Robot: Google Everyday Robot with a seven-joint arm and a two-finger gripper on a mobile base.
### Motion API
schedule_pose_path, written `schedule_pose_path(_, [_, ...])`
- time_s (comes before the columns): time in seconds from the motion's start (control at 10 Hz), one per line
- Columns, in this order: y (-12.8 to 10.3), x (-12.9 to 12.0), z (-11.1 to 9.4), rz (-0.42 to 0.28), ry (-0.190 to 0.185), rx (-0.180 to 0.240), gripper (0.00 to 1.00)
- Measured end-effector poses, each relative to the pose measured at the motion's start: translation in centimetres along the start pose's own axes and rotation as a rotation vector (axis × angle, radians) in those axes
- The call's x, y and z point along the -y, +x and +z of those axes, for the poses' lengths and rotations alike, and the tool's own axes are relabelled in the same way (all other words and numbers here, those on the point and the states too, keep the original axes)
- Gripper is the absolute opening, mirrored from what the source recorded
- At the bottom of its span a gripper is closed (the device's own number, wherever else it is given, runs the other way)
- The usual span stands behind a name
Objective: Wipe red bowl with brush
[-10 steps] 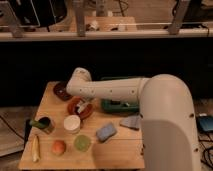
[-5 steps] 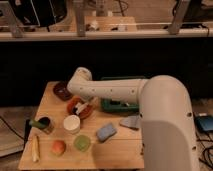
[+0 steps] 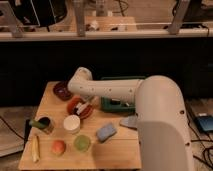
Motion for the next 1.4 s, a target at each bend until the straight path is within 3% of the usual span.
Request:
schedule_pose_path(0.4, [1.3, 2.9, 1.6, -0.013, -0.003, -0.016, 0.0])
schedule_pose_path(0.8, [-1.0, 5.3, 1.1, -0.065, 0.041, 0.019, 0.0])
schedule_pose_path(1.1, [-2.8, 4.9, -0.4, -0.107, 0.072, 0.047, 0.0])
schedule_pose_path(1.4, [-4.2, 3.4, -1.4, -0.135, 0.072, 0.052, 0.0])
